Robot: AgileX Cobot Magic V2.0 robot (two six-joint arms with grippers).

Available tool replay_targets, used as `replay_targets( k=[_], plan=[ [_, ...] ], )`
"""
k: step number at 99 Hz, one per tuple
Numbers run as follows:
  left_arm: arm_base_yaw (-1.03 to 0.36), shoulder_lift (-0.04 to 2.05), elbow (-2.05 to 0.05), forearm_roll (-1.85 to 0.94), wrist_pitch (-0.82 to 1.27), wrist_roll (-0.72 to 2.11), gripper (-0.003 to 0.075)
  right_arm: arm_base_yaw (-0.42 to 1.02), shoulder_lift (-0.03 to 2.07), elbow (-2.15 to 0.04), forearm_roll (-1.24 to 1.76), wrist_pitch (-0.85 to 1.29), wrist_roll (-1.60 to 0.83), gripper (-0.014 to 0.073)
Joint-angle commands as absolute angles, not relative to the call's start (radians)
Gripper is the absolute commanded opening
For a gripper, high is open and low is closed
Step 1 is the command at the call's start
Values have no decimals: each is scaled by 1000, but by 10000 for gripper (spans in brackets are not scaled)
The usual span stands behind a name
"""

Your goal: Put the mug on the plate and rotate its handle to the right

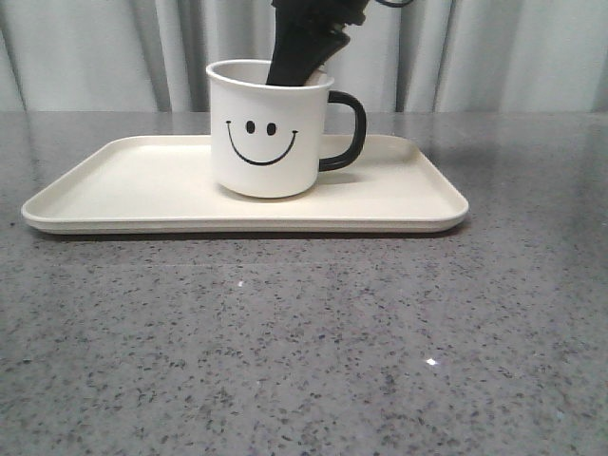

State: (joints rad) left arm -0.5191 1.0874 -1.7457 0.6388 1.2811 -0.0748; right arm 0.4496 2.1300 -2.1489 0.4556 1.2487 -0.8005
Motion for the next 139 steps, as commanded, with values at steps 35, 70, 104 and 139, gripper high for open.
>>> replay_targets(
  k=[35,70,104,139],
  plan=[
    [-525,1075,-1766,667,1262,-86,-20,448,2069,-2174,488,1336,-806,203],
    [-525,1075,-1766,667,1262,-86,-20,448,2057,-2178,488,1336,-805,240],
    [-525,1075,-1766,667,1262,-86,-20,448,1954,-2232,497,1336,-805,240],
    [-525,1075,-1766,667,1260,-86,-20,415,1764,-2305,526,1230,-715,237]
  ],
)
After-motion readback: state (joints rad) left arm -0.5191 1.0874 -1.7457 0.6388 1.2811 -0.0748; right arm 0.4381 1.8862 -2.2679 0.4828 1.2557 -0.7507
